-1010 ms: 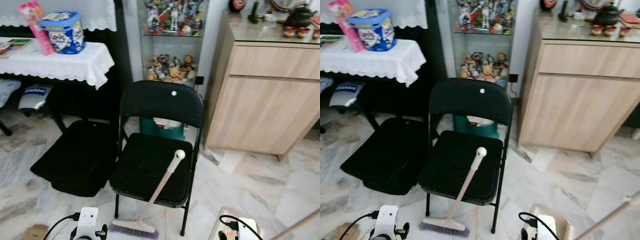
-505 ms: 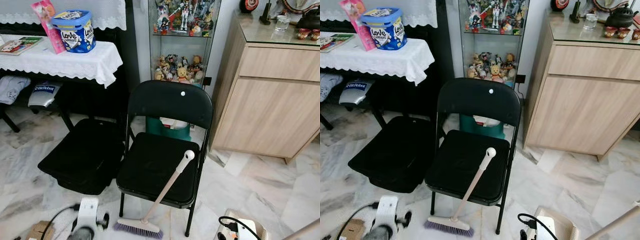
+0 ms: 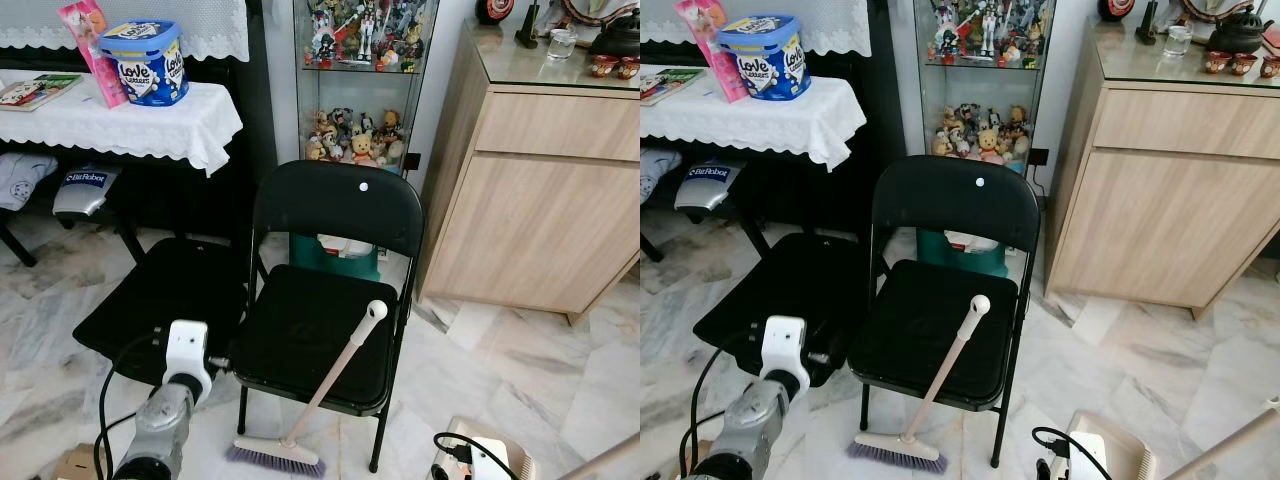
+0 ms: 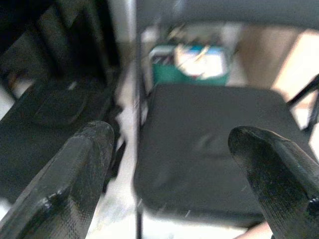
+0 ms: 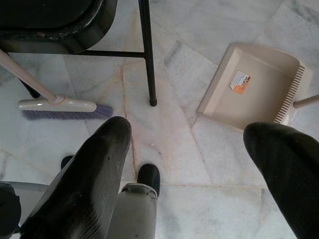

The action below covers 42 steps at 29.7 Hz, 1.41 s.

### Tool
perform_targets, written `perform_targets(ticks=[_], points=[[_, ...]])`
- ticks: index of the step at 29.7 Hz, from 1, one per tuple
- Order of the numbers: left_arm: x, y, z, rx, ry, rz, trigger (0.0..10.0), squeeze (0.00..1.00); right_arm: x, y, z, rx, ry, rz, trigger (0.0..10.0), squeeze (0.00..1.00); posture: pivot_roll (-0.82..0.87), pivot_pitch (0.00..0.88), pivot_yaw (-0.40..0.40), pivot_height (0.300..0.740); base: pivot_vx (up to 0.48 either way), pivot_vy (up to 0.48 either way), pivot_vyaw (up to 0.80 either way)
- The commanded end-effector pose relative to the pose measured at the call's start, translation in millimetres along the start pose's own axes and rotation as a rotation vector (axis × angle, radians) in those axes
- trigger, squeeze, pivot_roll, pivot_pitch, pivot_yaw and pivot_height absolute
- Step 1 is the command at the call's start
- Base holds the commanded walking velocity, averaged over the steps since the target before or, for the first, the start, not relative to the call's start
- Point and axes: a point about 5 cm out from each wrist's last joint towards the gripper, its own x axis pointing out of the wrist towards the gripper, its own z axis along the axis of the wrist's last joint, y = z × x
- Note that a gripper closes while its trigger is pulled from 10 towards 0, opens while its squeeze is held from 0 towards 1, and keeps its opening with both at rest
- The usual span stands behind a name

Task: Sweep floor

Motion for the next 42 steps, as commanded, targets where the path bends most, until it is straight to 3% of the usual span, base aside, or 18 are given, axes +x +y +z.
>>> perform_targets(ticks=[1,8,11,15,16,19,21,22,23,24,27,28,32,36,42], points=[[0.8,-3.8,6.3,0.009,-0.03,-0.053,10.0,1.0,-0.5,-1.1,-1.3,-0.001,0.001,-0.003,10.0,0.0,-0.03,0.0,0.006,0.74,0.0,0.0,0.0],[13.9,-17.9,44.8,0.047,-0.155,-0.196,10.0,1.0,1.2,11.1,-1.4,-0.01,0.003,0.013,10.0,0.0,-0.02,0.0,0.009,0.74,0.0,0.0,0.0],[18.2,-24.1,50.8,0.041,-0.17,-0.212,10.0,1.0,1.7,13.9,-0.5,-0.007,0.0,0.016,10.0,0.0,-0.03,0.0,0.016,0.74,0.0,0.0,0.0],[19.6,-22.5,47.3,0.051,-0.142,-0.151,10.0,1.0,1.8,13.1,0.0,-0.001,0.0,0.011,10.0,0.0,-0.04,0.0,0.02,0.74,0.0,0.0,0.0],[19.0,-18.1,42.2,0.061,-0.117,-0.1,10.0,0.0,1.7,12.9,-0.4,0.001,0.001,0.01,10.0,0.0,-0.03,0.0,0.02,0.74,0.0,0.0,0.0],[15.6,-9.0,28.0,0.058,-0.046,-0.022,10.0,0.0,1.6,13.3,-1.3,0.001,0.004,0.01,10.0,0.0,-0.03,0.0,0.02,0.74,0.0,0.0,0.0],[9.0,0.5,7.5,0.059,0.06,0.043,10.0,0.0,1.5,13.5,-1.9,0.0,0.007,0.01,10.0,0.0,-0.03,0.0,0.02,0.74,0.0,0.0,0.0],[9.0,0.5,7.5,0.059,0.06,0.043,10.0,0.0,1.5,13.5,-1.9,0.0,0.007,0.01,10.0,0.0,-0.03,0.0,0.02,0.74,0.0,0.0,0.0],[0.9,6.5,-10.2,0.058,0.148,0.082,10.0,0.0,1.5,13.0,-1.8,0.001,0.006,0.01,10.0,0.0,-0.03,0.0,0.019,0.74,0.0,0.0,0.0],[0.9,6.5,-10.2,0.058,0.148,0.082,10.0,0.0,1.5,13.0,-1.8,0.001,0.006,0.01,10.0,0.0,-0.03,0.0,0.019,0.74,0.0,0.0,0.0],[-20.5,11.6,-44.0,0.066,0.299,0.131,10.0,0.0,0.9,8.6,-1.6,0.006,0.004,0.004,10.0,0.0,-0.03,0.0,0.018,0.74,0.0,0.0,0.0],[-20.5,11.6,-44.0,0.066,0.299,0.131,10.0,0.0,0.9,8.6,-1.6,0.006,0.004,0.004,10.0,0.0,-0.03,0.0,0.018,0.74,0.0,0.0,0.0],[-48.0,11.5,-78.9,0.048,0.463,0.17,10.0,0.0,0.2,5.9,-3.0,0.007,0.006,0.002,10.0,0.0,-0.02,0.0,0.013,0.74,0.0,0.0,0.0],[-63.2,6.6,-95.8,0.016,0.535,0.185,10.0,0.0,0.0,8.0,-4.6,0.008,0.006,0.005,10.0,0.0,-0.03,0.002,0.009,0.74,0.0,0.0,0.0],[-64.6,0.7,-98.5,0.029,0.534,0.18,10.0,0.0,0.2,8.5,-3.9,0.004,0.005,0.005,10.0,0.0,-0.03,0.006,0.001,0.74,0.0,-0.052,0.0]])
